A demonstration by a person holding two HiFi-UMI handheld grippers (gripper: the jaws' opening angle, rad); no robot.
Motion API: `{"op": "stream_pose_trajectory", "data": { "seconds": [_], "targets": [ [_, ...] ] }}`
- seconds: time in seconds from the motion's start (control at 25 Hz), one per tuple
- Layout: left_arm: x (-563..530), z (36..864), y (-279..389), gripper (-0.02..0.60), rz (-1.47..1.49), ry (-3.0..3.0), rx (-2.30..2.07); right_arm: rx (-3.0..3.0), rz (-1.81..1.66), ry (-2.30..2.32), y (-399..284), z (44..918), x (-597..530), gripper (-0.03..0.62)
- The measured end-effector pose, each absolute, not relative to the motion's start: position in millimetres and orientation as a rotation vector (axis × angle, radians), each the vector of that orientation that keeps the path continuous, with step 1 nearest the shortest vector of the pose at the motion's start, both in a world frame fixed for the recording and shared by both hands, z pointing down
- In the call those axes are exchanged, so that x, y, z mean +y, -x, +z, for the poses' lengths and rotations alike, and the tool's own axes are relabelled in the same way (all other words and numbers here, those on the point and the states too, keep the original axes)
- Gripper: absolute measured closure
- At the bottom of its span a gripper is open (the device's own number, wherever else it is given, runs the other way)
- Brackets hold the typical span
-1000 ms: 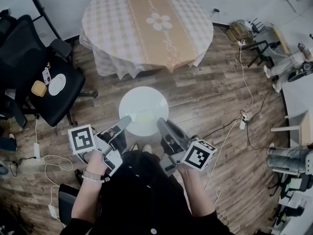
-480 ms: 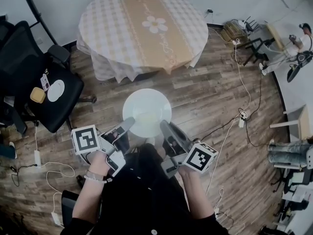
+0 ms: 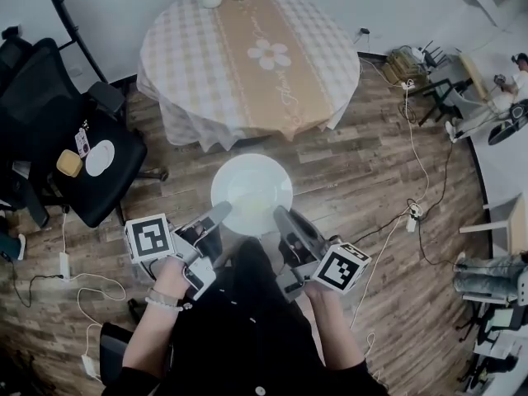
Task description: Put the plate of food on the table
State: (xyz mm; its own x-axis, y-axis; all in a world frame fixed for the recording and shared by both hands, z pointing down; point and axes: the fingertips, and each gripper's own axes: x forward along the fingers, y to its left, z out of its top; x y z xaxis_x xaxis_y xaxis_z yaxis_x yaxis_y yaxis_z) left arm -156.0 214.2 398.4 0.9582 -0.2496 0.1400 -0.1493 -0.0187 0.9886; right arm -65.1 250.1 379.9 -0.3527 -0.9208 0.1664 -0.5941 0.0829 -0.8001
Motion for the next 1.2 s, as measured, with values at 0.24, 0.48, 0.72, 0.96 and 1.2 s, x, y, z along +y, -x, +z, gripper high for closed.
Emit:
{"op": "stream_pose_trajectory", "data": {
  "seconds": [0.24,0.48,0.72,0.96,1.2],
  "targets": [
    [190,399,132,0.573,-0.108,-1.585,-0.349,2.008,-1.196,1.453,39,382,221,0.557],
    [160,394,107,0.573,-0.137,-1.569,-0.389,2.044,-1.217,1.408,12,377,186,0.557],
    [132,391,86,0.572,-0.159,-1.571,-0.441,2.089,-1.242,1.356,-12,372,154,0.557],
    [109,389,69,0.574,-0.192,-1.562,-0.474,2.122,-1.259,1.31,-29,371,127,0.557],
    [90,390,53,0.574,-0.202,-1.562,-0.501,2.14,-1.275,1.288,-46,372,106,0.557]
  ]
}}
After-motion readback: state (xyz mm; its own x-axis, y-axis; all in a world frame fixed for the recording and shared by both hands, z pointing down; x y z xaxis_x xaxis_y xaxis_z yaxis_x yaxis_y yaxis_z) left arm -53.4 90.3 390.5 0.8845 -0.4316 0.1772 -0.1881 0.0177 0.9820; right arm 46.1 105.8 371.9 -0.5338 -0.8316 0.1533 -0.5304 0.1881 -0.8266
